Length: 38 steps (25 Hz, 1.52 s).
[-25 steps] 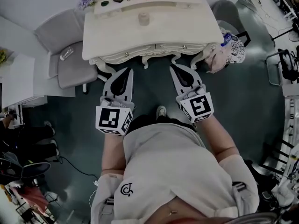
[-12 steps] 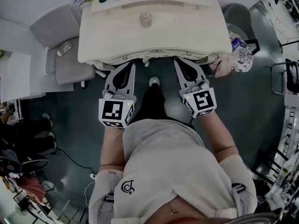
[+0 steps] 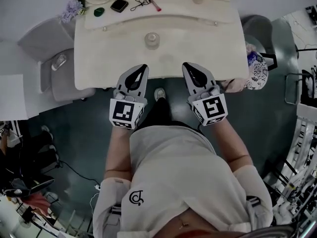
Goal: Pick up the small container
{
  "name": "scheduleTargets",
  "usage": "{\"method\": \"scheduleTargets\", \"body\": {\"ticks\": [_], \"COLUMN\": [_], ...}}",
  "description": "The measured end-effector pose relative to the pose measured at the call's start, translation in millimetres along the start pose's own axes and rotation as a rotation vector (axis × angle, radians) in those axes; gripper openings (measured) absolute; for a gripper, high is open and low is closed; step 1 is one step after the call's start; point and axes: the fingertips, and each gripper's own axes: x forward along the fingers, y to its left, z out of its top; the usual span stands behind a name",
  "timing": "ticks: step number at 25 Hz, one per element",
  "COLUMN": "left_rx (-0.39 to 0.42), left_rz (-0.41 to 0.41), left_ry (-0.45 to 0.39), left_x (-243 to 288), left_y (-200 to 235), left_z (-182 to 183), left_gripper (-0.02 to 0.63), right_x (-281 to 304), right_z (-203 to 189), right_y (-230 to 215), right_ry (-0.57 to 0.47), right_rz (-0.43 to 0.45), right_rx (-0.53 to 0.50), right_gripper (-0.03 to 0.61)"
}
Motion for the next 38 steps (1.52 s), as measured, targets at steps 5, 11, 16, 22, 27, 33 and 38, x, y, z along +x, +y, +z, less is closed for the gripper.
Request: {"method": "scheduleTargets", "body": {"ticks": [5,11,16,22,27,33,38], "left_rx": [0.002,-0.062,-0.046,-0.052,0.007,0.085,0.114], "left_rz": [-0.007,0.006,0.02,0.035,0.063,0.038,0.017], "left_ry": [0.026,0.031,0.098,0.144,0.18,0.242,0.267], "left_x": [47,86,112,137,158,180,192], "left_y": [24,45,53,57,66,67,65], "left_z": [-27,-55,-81,-106,-116,-127,-130], "left_gripper": [0.011,0.29,0.387,0.416,0.43,0.428,0.427], "right_x": [40,76,94,109,123,139,149], "right_z": [-14,-39,-49,-67,-81,-95,-98], "right_y": [-27,-46,-49,-60,-75,-82,-86], "right_ry": [0.044,0.103,0.137,0.182,0.202,0.232,0.239], "right_rz": [0.024,0.047,0.085,0.126,0.132,0.131,0.139], "right_rx": [0.022,0.048,0.043,0.037,0.05,0.107,0.117], "right_gripper": [0.008,0.008,0.007,0.008,0.008,0.007,0.007]}}
